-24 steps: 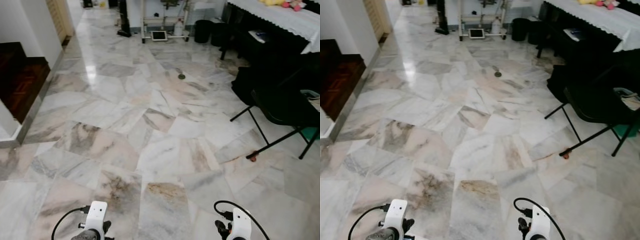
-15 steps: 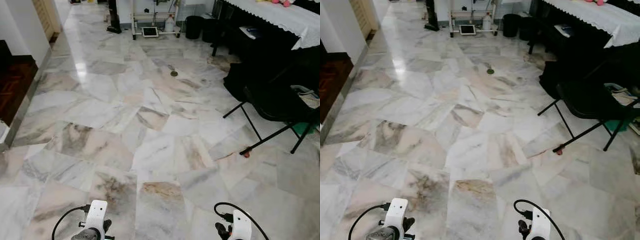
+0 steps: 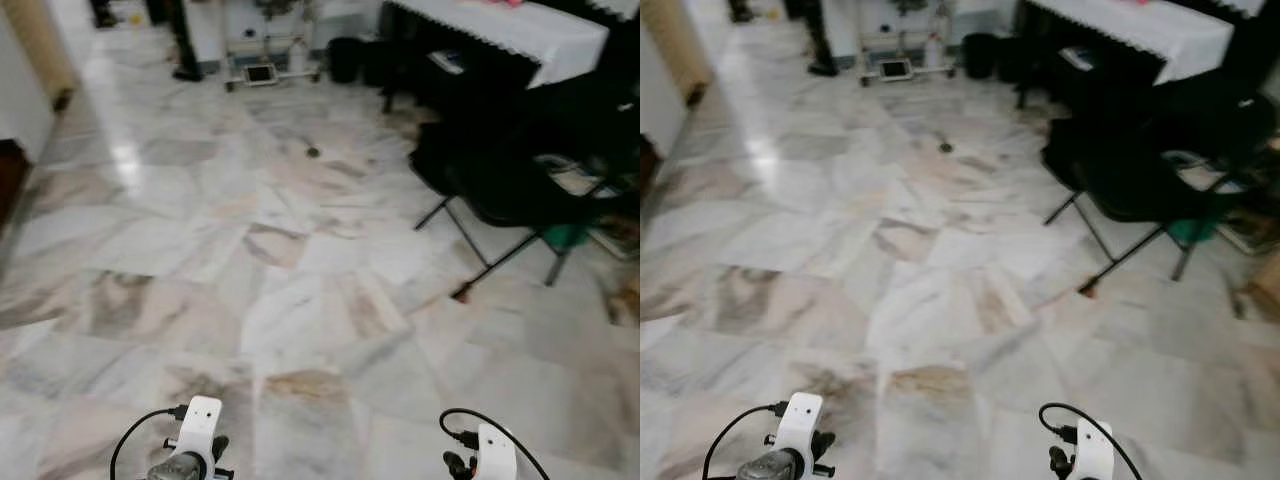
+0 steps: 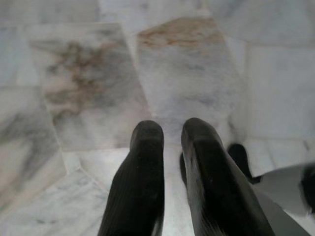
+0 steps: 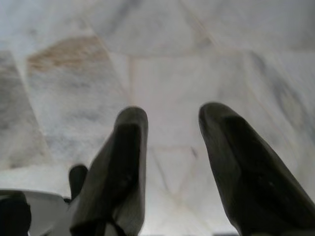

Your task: Setting the table

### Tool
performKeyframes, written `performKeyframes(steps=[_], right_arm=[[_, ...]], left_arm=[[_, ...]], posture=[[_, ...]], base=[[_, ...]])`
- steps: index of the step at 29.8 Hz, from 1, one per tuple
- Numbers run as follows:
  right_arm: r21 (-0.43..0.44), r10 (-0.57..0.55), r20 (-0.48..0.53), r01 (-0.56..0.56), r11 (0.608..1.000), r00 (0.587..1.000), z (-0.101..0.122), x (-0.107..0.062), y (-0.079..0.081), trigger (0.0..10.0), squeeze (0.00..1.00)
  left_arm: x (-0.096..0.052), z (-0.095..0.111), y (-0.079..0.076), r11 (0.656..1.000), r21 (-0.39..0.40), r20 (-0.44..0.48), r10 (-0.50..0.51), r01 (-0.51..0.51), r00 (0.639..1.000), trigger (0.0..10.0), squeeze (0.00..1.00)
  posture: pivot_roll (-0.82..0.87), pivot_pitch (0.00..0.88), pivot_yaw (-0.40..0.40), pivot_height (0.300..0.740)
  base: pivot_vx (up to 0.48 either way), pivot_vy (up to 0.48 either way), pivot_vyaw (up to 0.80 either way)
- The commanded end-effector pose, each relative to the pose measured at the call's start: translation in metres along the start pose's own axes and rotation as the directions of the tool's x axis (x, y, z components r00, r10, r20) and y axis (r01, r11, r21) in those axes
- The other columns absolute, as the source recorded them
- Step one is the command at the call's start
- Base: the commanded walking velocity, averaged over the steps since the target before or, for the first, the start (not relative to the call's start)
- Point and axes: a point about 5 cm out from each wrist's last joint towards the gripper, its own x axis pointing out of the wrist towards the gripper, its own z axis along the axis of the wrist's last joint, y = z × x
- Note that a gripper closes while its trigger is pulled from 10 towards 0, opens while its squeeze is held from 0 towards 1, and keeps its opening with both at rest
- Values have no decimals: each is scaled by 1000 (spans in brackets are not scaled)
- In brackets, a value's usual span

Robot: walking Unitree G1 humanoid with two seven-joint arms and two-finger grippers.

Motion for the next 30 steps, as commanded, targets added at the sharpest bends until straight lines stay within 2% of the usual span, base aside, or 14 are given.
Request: performKeyframes(steps=[1, 8, 12, 15, 22, 26, 30], right_arm=[[-1, -2, -23, 2, 1000, 1000, -5, -1, -2, 10000, 0], [-2, -5, -28, 5, 1000, 1000, -6, -2, -3, 10000, 0], [-2, -4, -28, 4, 1000, 1000, -6, -2, -3, 10000, 0], [-2, -4, -30, 4, 1000, 1000, -6, -1, -2, 10000, 0], [-3, -2, -31, 2, 1000, 1000, -6, -1, 1, 10000, 0], [-4, 3, -30, -3, 1000, 1000, -4, 1, 7, 10000, 0], [-8, 9, -30, -9, 1000, 1000, -4, 2, 11, 10000, 0]], left_arm=[[0, -3, 0, 1000, 15, -18, -2, 2, 1000, 10000, 0], [-1, -3, 0, 999, 34, -16, -7, 7, 1000, 10000, 0], [-1, -4, 0, 1000, 12, -18, -10, 11, 1000, 10000, 0], [-1, -4, 0, 999, 43, -20, -19, 20, 1000, 10000, 0], [0, -4, -3, 999, 22, -14, -25, 25, 1000, 10000, 0], [0, -3, -5, 998, 55, -14, -35, 36, 999, 10000, 0], [0, -2, -4, 1000, 16, -8, -22, 22, 1000, 10000, 0]], posture=[[37, 0, -24, 740], [38, 0, -24, 740], [38, 0, -24, 740], [38, 0, -24, 740], [38, 0, -25, 740], [38, 0, -26, 740], [38, 0, -27, 740]], base=[[0, 0, -688], [0, -48, -688], [0, -206, -684], [0, 0, -688], [0, -235, -688], [0, 0, -688], [0, 0, -688]])
